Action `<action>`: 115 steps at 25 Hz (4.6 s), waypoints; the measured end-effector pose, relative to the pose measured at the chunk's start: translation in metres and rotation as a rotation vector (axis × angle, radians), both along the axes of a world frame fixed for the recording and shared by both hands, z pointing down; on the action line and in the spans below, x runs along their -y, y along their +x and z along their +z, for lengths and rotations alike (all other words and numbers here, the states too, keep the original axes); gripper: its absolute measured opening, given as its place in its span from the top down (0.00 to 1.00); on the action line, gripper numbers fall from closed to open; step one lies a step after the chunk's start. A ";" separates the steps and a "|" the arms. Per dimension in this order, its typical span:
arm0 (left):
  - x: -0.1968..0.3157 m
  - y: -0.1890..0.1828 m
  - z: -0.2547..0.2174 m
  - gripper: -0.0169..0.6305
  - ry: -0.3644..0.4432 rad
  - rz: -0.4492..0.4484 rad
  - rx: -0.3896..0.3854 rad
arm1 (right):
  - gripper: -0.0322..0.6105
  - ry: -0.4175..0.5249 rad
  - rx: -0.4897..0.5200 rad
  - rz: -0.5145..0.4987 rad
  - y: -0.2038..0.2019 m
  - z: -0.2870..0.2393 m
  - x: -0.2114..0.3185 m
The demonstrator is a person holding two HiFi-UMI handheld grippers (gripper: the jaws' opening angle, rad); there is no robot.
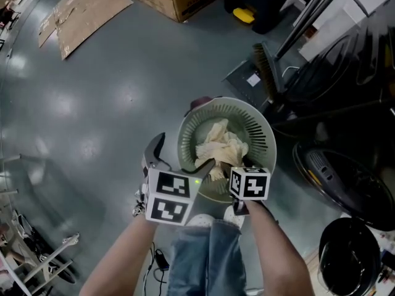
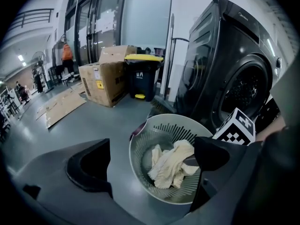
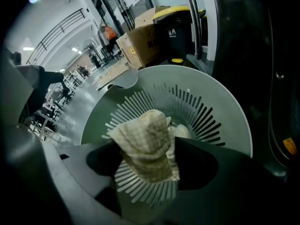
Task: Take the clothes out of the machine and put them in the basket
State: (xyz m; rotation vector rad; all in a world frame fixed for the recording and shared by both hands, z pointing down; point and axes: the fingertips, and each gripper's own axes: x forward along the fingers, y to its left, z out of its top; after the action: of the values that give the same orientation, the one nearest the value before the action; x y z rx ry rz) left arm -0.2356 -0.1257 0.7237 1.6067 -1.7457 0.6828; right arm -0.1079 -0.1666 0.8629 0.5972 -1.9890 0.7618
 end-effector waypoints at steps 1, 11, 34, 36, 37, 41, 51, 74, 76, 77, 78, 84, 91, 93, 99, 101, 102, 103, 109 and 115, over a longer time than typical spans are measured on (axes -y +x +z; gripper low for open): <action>0.000 -0.001 0.000 0.10 0.001 -0.001 -0.002 | 0.30 0.020 0.029 -0.006 -0.004 -0.003 0.003; -0.004 -0.001 -0.004 0.10 -0.020 -0.009 -0.011 | 0.12 0.104 0.101 -0.047 -0.006 -0.034 0.015; 0.033 0.110 -0.023 0.10 -0.016 0.196 -0.013 | 0.13 0.166 0.147 0.362 0.150 -0.077 0.047; 0.033 0.121 -0.023 0.10 -0.023 0.234 -0.012 | 0.13 0.170 0.150 0.395 0.161 -0.079 0.043; 0.033 0.127 -0.022 0.10 -0.026 0.251 -0.011 | 0.13 0.173 0.153 0.411 0.166 -0.080 0.041; 0.037 0.148 -0.020 0.10 -0.029 0.303 -0.011 | 0.14 0.196 0.162 0.468 0.187 -0.084 0.040; 0.036 0.190 -0.011 0.10 -0.036 0.409 -0.002 | 0.14 0.231 0.153 0.515 0.228 -0.073 0.021; 0.139 0.208 -0.021 0.11 0.138 0.300 0.037 | 0.14 0.555 0.192 0.480 0.262 -0.151 0.185; 0.151 0.203 -0.026 0.11 0.165 0.281 0.065 | 0.14 0.551 0.179 0.479 0.262 -0.144 0.195; 0.156 0.200 -0.028 0.10 0.176 0.274 0.081 | 0.14 0.549 0.168 0.477 0.262 -0.141 0.199; 0.160 0.197 -0.030 0.11 0.187 0.268 0.098 | 0.14 0.547 0.160 0.476 0.261 -0.139 0.203; 0.169 0.181 -0.039 0.11 0.228 0.241 0.175 | 0.14 0.506 0.114 0.433 0.255 -0.121 0.221; 0.178 0.183 -0.044 0.10 0.301 0.274 0.202 | 0.14 0.444 0.027 0.385 0.251 -0.097 0.254; 0.180 0.184 -0.046 0.10 0.329 0.287 0.205 | 0.14 0.427 -0.018 0.375 0.254 -0.087 0.264; 0.190 0.188 -0.049 0.10 0.363 0.296 0.175 | 0.14 0.346 -0.101 0.399 0.256 -0.056 0.285; 0.192 0.190 -0.050 0.10 0.372 0.303 0.175 | 0.15 0.328 -0.135 0.401 0.258 -0.049 0.286; 0.192 0.191 -0.051 0.10 0.375 0.304 0.172 | 0.17 0.334 -0.162 0.374 0.259 -0.047 0.286; 0.192 0.191 -0.051 0.10 0.376 0.302 0.170 | 0.34 0.355 -0.204 0.322 0.259 -0.045 0.284; 0.186 0.184 -0.049 0.10 0.344 0.289 0.162 | 0.90 0.524 -0.196 0.226 0.260 -0.069 0.278; 0.171 0.185 -0.062 0.10 0.292 0.288 0.151 | 0.90 0.599 -0.101 0.267 0.256 -0.114 0.252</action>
State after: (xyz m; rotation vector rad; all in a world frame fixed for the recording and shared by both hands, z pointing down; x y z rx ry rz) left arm -0.0505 -0.2964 0.6616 2.0829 -1.8036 0.7241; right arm 0.1486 -0.4190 0.7488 1.2430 -2.0613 0.2628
